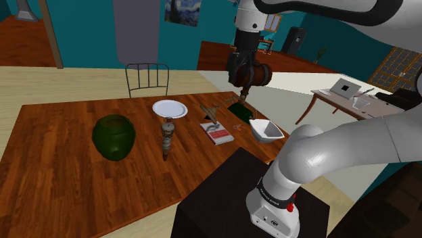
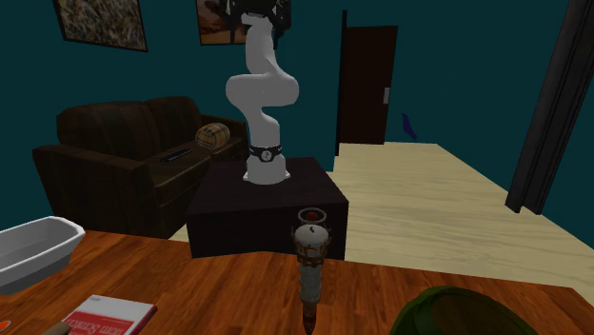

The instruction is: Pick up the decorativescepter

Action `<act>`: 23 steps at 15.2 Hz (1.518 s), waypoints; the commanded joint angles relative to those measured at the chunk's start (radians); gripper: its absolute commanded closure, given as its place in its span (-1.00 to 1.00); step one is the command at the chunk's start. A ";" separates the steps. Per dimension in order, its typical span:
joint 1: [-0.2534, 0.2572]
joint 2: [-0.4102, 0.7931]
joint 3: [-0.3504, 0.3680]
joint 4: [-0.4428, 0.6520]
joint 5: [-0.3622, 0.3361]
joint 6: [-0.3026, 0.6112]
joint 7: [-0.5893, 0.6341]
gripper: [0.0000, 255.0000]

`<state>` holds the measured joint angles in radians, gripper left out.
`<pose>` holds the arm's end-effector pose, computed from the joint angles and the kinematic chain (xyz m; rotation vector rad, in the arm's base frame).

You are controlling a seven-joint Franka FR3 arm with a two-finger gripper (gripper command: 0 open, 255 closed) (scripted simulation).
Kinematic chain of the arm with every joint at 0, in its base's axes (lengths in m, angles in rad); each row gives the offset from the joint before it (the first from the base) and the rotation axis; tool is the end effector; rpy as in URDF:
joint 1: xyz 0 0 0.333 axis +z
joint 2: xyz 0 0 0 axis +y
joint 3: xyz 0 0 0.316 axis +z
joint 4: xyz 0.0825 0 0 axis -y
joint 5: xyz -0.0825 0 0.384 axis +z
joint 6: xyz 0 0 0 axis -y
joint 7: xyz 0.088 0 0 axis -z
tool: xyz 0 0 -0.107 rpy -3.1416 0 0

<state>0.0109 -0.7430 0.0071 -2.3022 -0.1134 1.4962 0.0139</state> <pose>0.3112 -0.0065 0.5969 3.0211 -0.0043 -0.0925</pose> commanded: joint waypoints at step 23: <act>0.080 0.618 -0.032 -0.048 0.114 0.736 -0.100 -1.00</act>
<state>0.0850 -0.1614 -0.0279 -2.3548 -0.0083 2.1959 -0.0824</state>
